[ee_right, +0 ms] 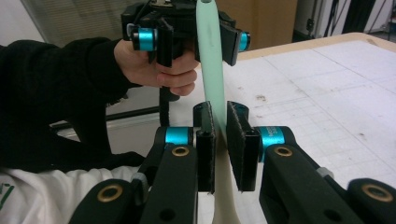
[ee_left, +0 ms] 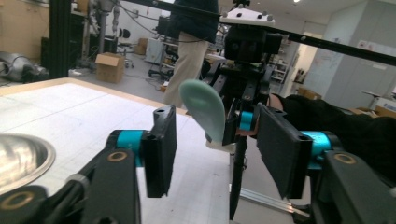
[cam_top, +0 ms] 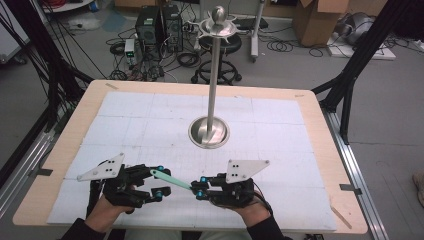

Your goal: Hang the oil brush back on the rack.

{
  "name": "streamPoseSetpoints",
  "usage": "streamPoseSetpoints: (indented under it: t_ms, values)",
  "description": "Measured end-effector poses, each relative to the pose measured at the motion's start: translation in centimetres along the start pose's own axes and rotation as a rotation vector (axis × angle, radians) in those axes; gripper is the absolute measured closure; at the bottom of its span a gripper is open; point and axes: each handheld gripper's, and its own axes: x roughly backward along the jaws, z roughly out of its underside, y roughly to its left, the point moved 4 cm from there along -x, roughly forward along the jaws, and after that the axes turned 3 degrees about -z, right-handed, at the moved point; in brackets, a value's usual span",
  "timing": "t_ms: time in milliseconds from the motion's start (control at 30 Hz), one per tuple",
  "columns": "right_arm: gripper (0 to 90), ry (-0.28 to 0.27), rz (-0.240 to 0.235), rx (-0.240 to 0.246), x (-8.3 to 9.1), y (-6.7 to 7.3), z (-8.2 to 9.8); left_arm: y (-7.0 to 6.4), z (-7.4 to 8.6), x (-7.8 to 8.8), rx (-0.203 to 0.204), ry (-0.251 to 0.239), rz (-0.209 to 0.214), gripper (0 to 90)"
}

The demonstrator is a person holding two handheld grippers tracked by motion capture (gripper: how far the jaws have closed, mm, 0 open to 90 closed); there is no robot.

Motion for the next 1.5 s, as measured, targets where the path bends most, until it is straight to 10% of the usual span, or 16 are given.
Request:
streamPoseSetpoints:
  t_ms: [500, 1000, 1267, 1500]
  values:
    - [81.7, -0.034, -0.062, -0.012, -0.3, 0.3, 0.1, -0.4, -0.9, -0.3, -0.025, -0.043, 0.048, 74.6]
    - [79.5, -0.068, -0.077, -0.013, -0.2, 0.4, -0.4, -0.9, -2.1, -0.6, -0.031, -0.049, 0.03, 76.2]
    - [45.7, -0.073, 0.09, -0.002, 0.6, 0.0, -1.2, -0.5, -2.9, -0.3, -0.022, -0.025, -0.026, 76.2]
    - [41.9, 0.105, 0.262, 0.15, -1.0, 1.1, -1.6, -0.3, -3.8, -0.7, -0.031, 0.071, -0.133, 76.2]
